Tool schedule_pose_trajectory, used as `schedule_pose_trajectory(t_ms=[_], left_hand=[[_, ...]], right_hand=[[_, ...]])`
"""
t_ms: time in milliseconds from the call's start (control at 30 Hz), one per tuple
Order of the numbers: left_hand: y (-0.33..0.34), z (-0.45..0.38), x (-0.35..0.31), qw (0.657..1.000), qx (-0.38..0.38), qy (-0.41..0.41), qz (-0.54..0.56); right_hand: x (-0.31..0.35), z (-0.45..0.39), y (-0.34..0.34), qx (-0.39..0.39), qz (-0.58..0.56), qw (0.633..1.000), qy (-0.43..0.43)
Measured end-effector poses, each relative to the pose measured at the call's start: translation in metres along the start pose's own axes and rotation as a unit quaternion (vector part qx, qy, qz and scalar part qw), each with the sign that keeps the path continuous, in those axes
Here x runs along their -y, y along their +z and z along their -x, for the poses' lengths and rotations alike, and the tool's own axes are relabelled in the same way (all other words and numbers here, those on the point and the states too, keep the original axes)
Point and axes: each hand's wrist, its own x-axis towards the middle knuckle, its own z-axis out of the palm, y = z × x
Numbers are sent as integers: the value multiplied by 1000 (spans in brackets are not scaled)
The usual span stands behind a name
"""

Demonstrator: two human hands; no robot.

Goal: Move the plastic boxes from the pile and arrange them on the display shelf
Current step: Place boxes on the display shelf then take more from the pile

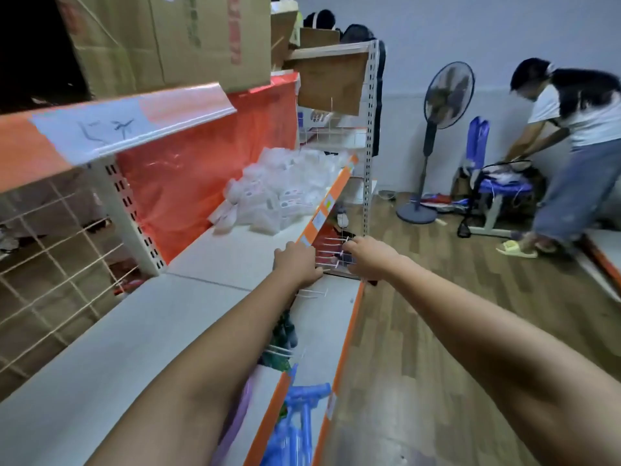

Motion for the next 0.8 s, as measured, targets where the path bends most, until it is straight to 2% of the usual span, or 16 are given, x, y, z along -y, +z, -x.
schedule_pose_trajectory(t_ms=[233,400,600,800], left_hand=[[-34,-154,3,999,-36,18,-14],[-37,-250,-13,999,-23,24,-31],[-27,-355,-41,999,-20,15,-38],[-34,-458,-55,999,-22,-31,-3]], right_hand=[[-82,-120,-38,-22,-9,999,38],[-129,-190,-36,-5,-15,999,36],[-195,-273,-27,17,-6,1000,14],[-265,-354,-35,11,7,999,-38]])
